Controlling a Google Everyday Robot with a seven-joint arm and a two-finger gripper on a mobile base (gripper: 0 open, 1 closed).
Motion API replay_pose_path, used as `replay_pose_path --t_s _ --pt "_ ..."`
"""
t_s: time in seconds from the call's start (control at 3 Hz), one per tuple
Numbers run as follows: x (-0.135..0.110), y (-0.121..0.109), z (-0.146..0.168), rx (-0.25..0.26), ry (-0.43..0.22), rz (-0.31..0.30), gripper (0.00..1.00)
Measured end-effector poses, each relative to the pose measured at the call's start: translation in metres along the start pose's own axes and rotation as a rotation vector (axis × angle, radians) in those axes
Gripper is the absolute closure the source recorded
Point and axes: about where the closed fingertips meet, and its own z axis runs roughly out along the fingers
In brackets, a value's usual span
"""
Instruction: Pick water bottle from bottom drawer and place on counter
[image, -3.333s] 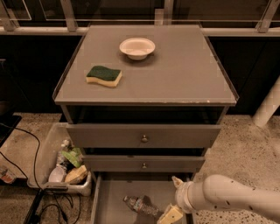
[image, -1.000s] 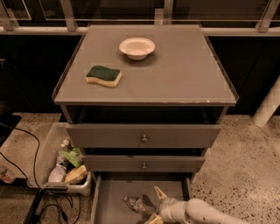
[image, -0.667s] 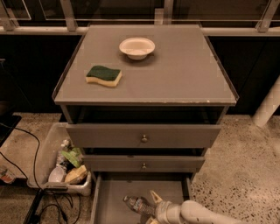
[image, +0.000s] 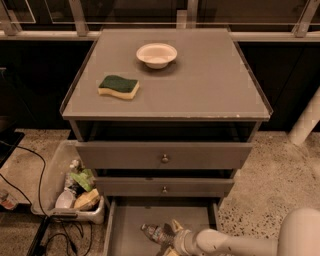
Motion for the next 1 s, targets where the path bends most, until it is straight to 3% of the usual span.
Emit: replay_pose_path --t_s 0.67,1.0 --pt "-0.0035 0.0017 -0.0004 0.005 -0.008 -0.023 0.00" --pt "-0.0042 -0.0020 0.0019 0.024 -0.028 -0.073 0.00"
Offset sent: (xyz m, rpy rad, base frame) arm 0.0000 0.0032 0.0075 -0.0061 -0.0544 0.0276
